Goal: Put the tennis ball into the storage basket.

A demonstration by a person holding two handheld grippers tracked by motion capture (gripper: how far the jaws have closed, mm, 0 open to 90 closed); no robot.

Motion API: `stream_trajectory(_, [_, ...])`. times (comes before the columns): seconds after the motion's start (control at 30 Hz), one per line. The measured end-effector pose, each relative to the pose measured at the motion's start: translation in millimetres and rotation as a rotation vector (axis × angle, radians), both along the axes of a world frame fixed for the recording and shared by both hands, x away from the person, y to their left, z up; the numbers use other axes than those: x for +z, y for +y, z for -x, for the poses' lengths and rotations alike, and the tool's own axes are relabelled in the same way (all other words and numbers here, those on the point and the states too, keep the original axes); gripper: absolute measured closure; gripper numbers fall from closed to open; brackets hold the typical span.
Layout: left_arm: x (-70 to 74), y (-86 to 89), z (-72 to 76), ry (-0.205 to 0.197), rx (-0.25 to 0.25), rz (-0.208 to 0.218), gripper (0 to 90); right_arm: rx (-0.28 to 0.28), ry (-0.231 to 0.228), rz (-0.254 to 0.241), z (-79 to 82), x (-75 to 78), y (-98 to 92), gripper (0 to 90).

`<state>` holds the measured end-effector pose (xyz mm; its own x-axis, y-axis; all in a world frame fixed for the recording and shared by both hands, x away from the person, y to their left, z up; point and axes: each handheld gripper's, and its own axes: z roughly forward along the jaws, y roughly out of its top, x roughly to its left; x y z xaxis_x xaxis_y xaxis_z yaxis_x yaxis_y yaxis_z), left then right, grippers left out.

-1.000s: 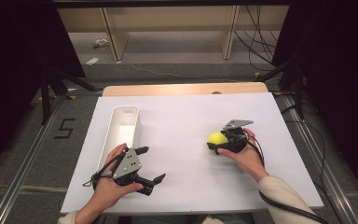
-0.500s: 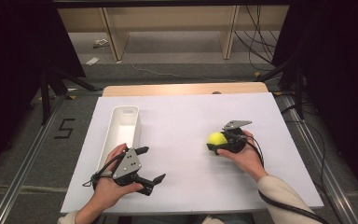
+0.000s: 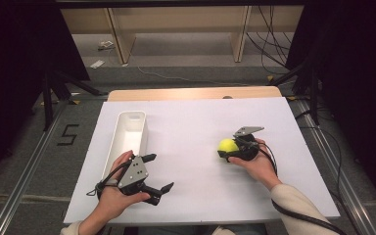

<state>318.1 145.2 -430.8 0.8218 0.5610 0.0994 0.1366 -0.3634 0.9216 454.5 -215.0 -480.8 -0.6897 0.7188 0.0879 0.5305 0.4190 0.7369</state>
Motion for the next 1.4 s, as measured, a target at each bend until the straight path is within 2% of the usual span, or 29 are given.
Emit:
stream_trajectory(0.73, [0.0,0.2,0.0,0.000,-0.001,0.002,0.0,-0.014,-0.061,-0.046,2.4,16.0,-3.5,26.5])
stream_trajectory(1.0, [0.1,0.2,0.0,-0.001,0.000,0.002,0.0,-0.013,-0.064,-0.050,4.2,19.0,-1.9,26.5])
stream_trajectory(1.4, [-0.2,-0.3,-0.1,0.001,-0.004,0.002,0.0,0.008,-0.115,-0.075,8.3,32.5,3.2,26.6])
